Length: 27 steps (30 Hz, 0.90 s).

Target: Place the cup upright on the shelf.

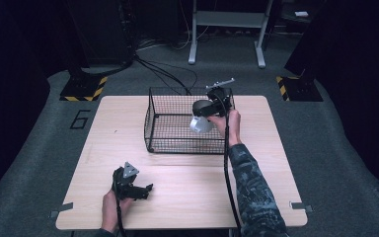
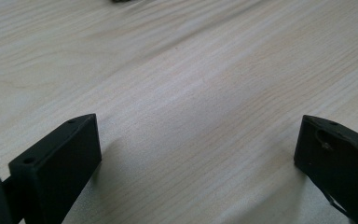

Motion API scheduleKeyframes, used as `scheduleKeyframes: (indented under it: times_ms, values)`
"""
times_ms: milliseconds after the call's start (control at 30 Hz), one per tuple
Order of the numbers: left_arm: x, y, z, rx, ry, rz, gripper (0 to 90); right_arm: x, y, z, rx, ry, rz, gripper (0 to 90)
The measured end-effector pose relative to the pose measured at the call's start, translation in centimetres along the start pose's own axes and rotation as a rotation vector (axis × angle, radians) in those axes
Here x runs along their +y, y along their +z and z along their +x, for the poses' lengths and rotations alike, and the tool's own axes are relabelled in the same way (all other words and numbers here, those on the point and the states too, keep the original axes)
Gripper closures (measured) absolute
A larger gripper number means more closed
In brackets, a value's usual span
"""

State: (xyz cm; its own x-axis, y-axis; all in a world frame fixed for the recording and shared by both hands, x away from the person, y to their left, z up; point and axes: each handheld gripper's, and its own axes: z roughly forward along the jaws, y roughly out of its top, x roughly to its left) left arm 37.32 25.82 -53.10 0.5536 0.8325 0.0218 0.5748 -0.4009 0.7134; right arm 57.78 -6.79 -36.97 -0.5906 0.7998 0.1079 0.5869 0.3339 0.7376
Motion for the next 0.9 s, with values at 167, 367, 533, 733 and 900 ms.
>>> scheduleKeyframes:
  times_ms: [167,367,533,733,900]
  values:
    - [0.0,0.0,0.0,0.001,0.0,-0.001,0.5,0.0,0.7,0.0,-0.003,0.005,-0.002,5.7]
    - [0.0,0.0,0.0,0.001,0.001,0.001,0.5,-0.1,1.8,-0.2,-0.019,0.019,0.02,5.7]
    - [0.0,0.0,0.0,0.004,0.004,-0.002,0.5,-0.3,2.5,-0.4,-0.016,0.031,0.031,5.7]
    - [0.0,0.0,0.0,0.003,0.004,-0.003,0.5,-0.5,3.6,-0.7,-0.013,0.055,0.047,5.7]
    - [0.0,0.0,0.0,0.001,0.001,-0.001,0.5,-0.7,4.4,-0.9,-0.005,0.068,0.063,5.7]
